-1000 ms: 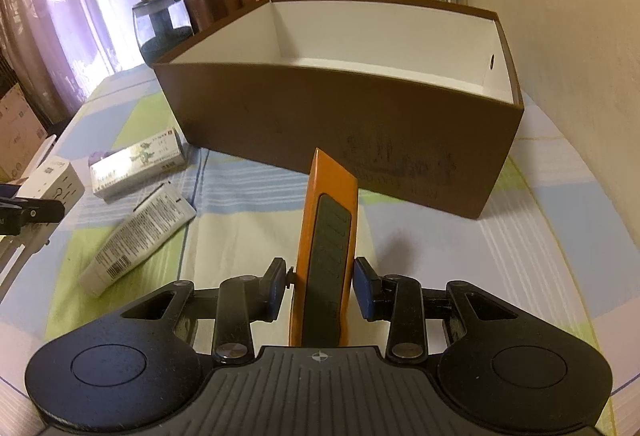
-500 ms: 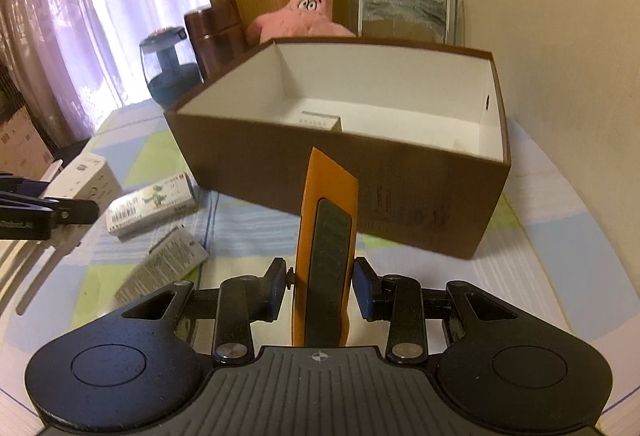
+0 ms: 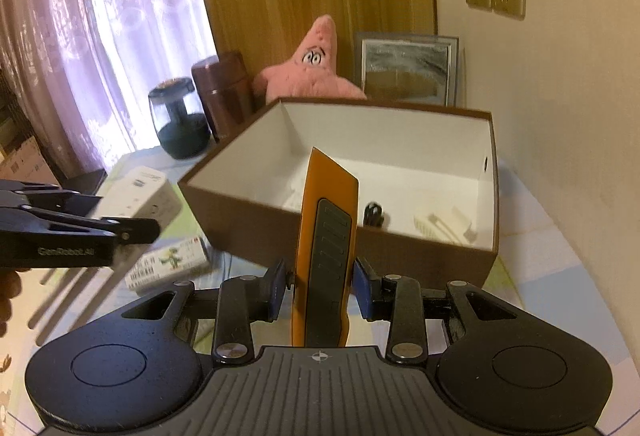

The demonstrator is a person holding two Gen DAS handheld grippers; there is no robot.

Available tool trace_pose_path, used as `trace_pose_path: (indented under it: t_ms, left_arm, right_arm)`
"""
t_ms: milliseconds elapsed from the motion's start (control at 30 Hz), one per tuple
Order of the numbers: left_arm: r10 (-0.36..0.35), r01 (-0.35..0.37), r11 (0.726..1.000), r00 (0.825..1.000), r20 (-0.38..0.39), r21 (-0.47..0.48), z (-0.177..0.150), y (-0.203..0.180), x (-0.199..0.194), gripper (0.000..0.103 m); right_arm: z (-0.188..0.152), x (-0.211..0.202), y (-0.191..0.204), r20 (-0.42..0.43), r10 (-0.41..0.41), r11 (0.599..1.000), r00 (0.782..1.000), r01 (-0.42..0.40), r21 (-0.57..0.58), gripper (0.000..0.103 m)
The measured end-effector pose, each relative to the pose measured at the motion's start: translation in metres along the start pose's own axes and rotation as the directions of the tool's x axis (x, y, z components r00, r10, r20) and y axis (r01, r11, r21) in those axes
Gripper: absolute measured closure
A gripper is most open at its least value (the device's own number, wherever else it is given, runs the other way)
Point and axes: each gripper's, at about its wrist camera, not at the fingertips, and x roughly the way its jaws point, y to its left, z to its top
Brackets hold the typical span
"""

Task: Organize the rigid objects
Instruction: 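Lower the extender and knife into the brown box with both tools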

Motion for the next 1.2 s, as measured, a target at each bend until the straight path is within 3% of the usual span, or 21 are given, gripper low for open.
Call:
trace_pose_path:
  t_ms: [367,767,1200]
  left_arm:
    - [-0.055,0.051,0.997,0.996,0.073,0.056,0.053,-0.028,0.017,0.051]
    - [-0.081,0.073,0.995,0.991,0.104,0.075,0.103,-0.051,0.049,0.051]
    - [-0.06,0.058,0.996,0.997,0.041,0.062,0.126,-0.074,0.117,0.051]
  right_arm:
    - [0.039,-0.004,-0.01,0.064,-0.006,0.999,0.998,0.003,0.037,0.07]
    - [0.084,0.004,-0.034,0.134,-0.032,0.998,0.99,0.024,0.063,0.07]
    - [0.089,0.07,-0.077,0.0,-0.084,0.992,0.996,0.083,0.095,0.07]
